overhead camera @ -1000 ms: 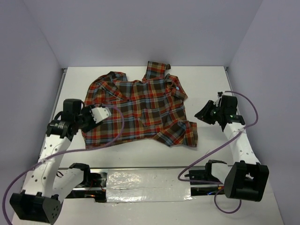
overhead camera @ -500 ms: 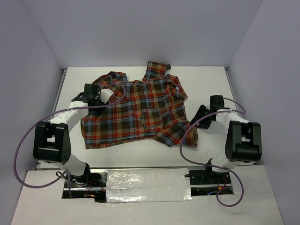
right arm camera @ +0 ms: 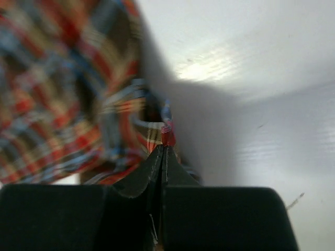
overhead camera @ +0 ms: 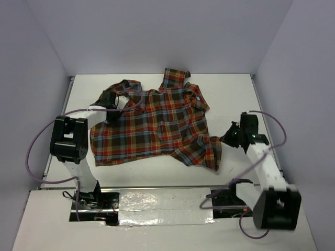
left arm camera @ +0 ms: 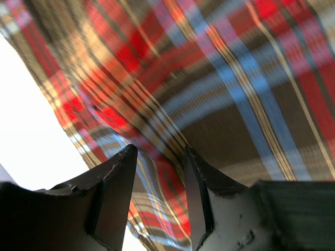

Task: Fold and stack the long sleeve shirts
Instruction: Flatten the shirt out

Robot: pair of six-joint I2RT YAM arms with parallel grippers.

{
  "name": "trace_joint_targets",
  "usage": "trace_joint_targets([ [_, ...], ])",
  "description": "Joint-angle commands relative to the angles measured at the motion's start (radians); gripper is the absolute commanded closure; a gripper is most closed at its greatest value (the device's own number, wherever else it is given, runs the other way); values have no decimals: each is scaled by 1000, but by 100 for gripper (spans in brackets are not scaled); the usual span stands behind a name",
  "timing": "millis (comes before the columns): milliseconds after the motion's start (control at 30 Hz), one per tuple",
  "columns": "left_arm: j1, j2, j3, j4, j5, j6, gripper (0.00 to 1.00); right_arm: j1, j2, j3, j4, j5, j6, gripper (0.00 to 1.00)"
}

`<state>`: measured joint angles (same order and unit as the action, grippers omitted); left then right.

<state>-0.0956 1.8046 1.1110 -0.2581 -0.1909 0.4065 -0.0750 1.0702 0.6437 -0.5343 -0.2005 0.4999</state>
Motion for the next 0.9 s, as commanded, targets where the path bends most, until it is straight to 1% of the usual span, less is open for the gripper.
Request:
trace_joint_targets([
  [0,8,36,58,48,-61,-55,47,-5,-275,20,-183,39,60,100],
  [100,17,42,55,56,-67,-69,48,-6,-375,27,-314,-20,80,100],
  [167,17,33,49,60,-65,-57,48,-6,-392,48,-367,-78,75,100],
  [200,17,29,44,66,-65,-40,48,-6,-410,89,-428,-85,68,100],
  [267,16,21,46,74,-74,-28,48,-6,-461,138,-495,-71,65,100],
  [433,17,27,82,53,-73,-31,48,-6,-558,332,-691,-1,83,100],
  [533,17,18,93,46,-59,-32,48,-6,-541,343,-745,-57,40,100],
  [600,17,10,111,34,-56,-23,47,-6,-527,297,-759,-123,29,100],
  [633,17,6,116,28,-56,-18,47,-6,-535,277,-744,-198,29,100],
  [733,17,-45,127,5,-56,-3,47,-5,-570,231,-688,-269,52,100],
  [800,17,-73,130,-18,-36,-3,47,-6,-511,234,-637,-275,26,100],
  [833,19,-99,147,-47,-32,-18,46,-6,-439,253,-618,-280,-10,100],
  [867,23,-111,160,-65,-27,-29,46,-6,-408,261,-606,-277,-24,98],
])
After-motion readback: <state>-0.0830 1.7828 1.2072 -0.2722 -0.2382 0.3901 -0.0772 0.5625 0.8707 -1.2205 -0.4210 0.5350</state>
